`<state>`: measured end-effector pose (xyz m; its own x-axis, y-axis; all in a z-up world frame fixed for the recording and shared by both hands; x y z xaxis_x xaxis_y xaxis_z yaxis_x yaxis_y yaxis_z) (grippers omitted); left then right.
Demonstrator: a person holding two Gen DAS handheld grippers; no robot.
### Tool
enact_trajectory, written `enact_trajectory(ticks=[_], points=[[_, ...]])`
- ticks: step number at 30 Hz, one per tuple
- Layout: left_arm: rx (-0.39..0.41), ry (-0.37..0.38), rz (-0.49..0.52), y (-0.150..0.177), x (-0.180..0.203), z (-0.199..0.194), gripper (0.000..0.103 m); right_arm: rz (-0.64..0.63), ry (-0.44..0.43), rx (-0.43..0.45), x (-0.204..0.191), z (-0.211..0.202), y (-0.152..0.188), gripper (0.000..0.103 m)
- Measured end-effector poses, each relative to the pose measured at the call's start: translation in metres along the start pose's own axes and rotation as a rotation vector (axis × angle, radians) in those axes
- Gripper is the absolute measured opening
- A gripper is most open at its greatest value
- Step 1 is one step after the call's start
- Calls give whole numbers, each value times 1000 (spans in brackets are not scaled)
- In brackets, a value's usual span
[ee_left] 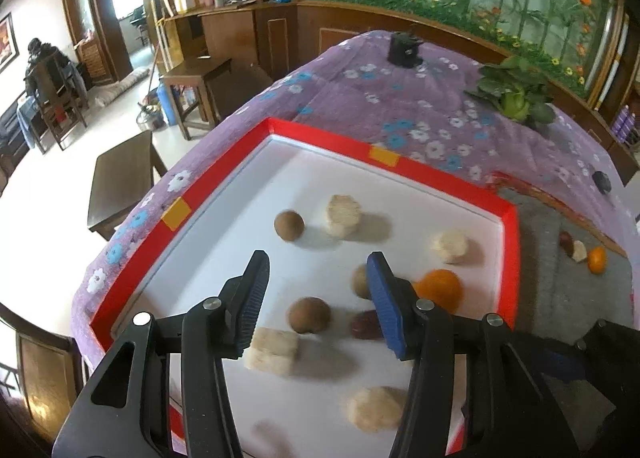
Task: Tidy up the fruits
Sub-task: 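Move both open tools back over the remaining items on the mat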
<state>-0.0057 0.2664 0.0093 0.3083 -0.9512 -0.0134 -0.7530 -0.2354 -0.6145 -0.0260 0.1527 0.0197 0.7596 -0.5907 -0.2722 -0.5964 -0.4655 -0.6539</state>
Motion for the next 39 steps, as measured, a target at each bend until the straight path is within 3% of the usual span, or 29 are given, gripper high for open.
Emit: enact_trajectory(ticks=[9, 13, 32, 39], points=[[21, 61, 63, 4, 54, -18, 54, 70, 62, 31, 38, -36, 21, 38], [26, 90, 99, 7, 83, -24, 64, 103, 100, 45, 59, -53, 32, 38], [-47, 220, 255, 15, 200, -11, 64, 335, 264, 94, 177, -130, 98, 41], [-78, 238, 262, 11, 223, 4, 64, 336, 308, 99, 204, -131, 97, 41]])
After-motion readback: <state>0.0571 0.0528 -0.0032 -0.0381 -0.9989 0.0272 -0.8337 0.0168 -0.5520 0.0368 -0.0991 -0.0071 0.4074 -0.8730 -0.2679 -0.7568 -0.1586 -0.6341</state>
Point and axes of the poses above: each gripper's, at about its wrist camera, not at the fingertips, and z roughly the way its jaws point, x to its right, y to its underside, the point moved 6 cm from there along z, roughly the way its jaws point, and after that the axes turned 3 degrees about z, right-handed, at the moved point
